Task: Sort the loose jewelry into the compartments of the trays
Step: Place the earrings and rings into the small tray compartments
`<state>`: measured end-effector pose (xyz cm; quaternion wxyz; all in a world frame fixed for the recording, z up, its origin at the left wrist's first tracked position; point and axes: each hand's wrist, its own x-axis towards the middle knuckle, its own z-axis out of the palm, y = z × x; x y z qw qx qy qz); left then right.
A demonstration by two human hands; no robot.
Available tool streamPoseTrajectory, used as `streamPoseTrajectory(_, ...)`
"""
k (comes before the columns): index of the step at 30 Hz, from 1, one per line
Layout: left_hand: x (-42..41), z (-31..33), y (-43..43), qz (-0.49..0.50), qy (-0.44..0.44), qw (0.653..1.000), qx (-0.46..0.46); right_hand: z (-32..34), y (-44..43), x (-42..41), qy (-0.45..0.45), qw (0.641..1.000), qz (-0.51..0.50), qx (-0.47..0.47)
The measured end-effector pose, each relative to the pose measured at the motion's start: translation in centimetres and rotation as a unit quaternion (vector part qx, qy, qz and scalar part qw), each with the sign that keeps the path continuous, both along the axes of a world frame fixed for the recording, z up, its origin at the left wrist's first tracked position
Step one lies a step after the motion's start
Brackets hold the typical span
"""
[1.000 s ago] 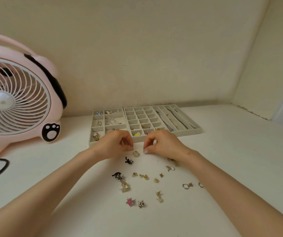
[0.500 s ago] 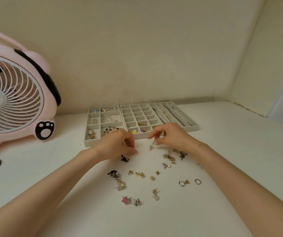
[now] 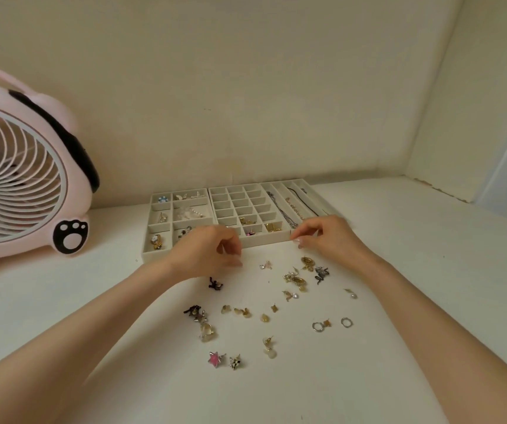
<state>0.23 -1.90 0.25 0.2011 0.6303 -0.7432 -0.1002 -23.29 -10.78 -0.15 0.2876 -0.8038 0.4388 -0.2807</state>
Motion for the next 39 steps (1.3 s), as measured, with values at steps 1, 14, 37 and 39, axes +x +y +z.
streamPoseTrajectory(1,-0.2,0.4,-0.7,0.005,0.017,1.0,-0.021,-0.2,-0.1,-0.1,-0.001,1.0,-0.003,0.001)
streamPoseTrajectory(14,-3.2,0.8,-11.7,0.059,0.051,0.995,-0.054,-0.3,-0.1,-0.7,-0.021,0.999,-0.022,-0.033)
streamPoseTrajectory(37,1.3,1.1,4.8,-0.026,0.104,0.994,-0.021,-0.6,1.9,0.2,-0.014,1.0,0.005,-0.027)
streamPoseTrajectory(39,1.3,1.5,6.3,-0.077,0.117,0.989,0.042,-0.6,1.9,0.2,-0.009,1.0,0.005,-0.029)
